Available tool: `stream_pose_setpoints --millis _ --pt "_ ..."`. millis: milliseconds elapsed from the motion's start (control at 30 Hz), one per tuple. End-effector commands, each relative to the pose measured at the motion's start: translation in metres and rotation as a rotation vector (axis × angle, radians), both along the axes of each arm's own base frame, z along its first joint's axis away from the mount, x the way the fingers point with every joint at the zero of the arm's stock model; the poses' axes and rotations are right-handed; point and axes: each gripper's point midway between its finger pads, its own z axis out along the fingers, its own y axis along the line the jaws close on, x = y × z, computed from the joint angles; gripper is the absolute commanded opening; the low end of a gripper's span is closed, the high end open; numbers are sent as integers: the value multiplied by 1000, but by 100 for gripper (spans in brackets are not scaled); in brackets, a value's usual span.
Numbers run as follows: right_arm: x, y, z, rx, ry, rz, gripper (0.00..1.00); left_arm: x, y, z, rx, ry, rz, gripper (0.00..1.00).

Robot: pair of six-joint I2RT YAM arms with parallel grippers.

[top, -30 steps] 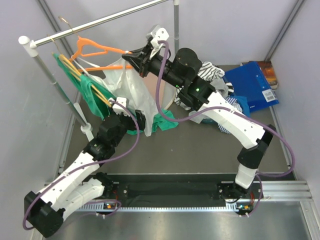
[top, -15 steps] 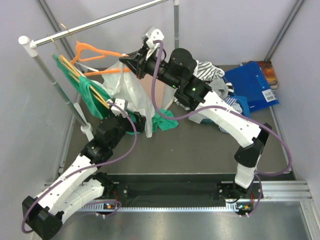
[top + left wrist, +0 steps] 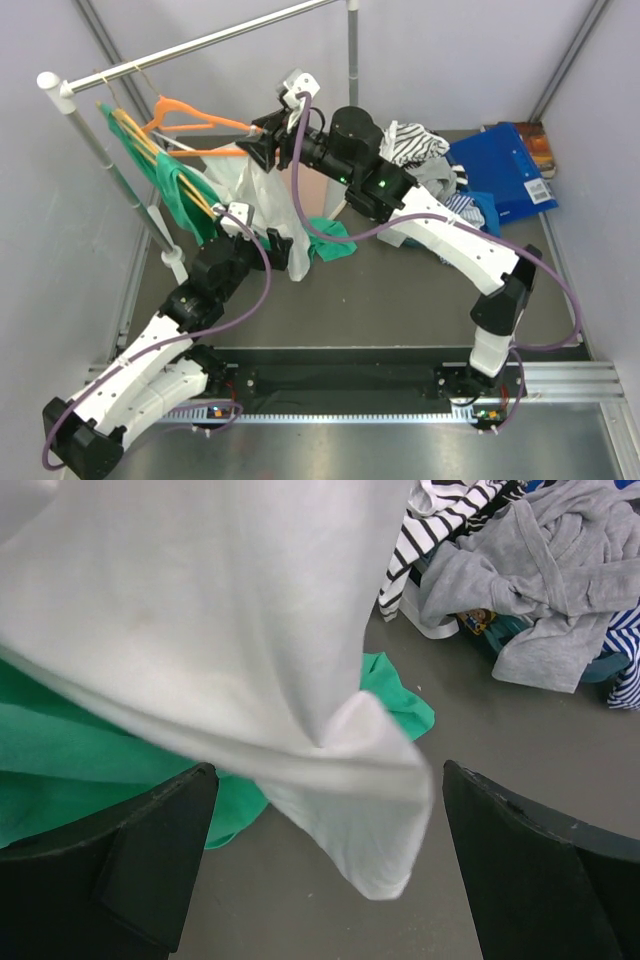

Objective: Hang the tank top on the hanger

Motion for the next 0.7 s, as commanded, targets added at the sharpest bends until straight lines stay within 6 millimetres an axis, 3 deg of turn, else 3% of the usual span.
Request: stream_pose_setpoints --millis 0,100,233,267,300,367,400,433,467,500,567,600,633,667 --pt "-26 -28 52 87 -68 0 76 -6 -3 2 -28 -8 -18 99" --pt "-31 -44 63 79 -115 -31 99 -7 -4 2 -31 -7 -22 99" --pt "-33 -65 67 56 -130 -88 100 -8 3 1 -37 -4 14 99" --pt "-32 -68 57 30 -118 -104 100 -9 4 0 -42 -2 18 99" --pt "-35 -83 64 43 -126 -136 100 -10 5 1 -45 -7 20 99" --pt "-33 -98 58 27 -119 -184 100 -13 4 5 -59 -19 11 99" --pt "-24 -105 36 -10 -88 -230 100 -14 4 3 -59 -17 10 99" --pt "-28 -122 41 8 -82 -253 100 -14 4 4 -62 -19 4 99" --pt "-26 -130 33 0 -65 -275 100 -15 2 4 -65 -17 -3 99" --pt "-13 -142 4 -46 -21 -318 100 -16 1 3 -64 -13 -11 99" --pt "-13 -170 -6 -18 34 -353 100 -19 -3 -2 -69 11 -33 99" --pt "1 -186 -42 -73 77 -393 100 -21 -6 -3 -72 19 -47 99" --pt "-5 -202 -43 -23 125 -405 100 -23 -7 -6 -71 32 -57 99" --pt "-2 -214 -57 -28 155 -429 99 -26 -10 -7 -81 44 -72 99"
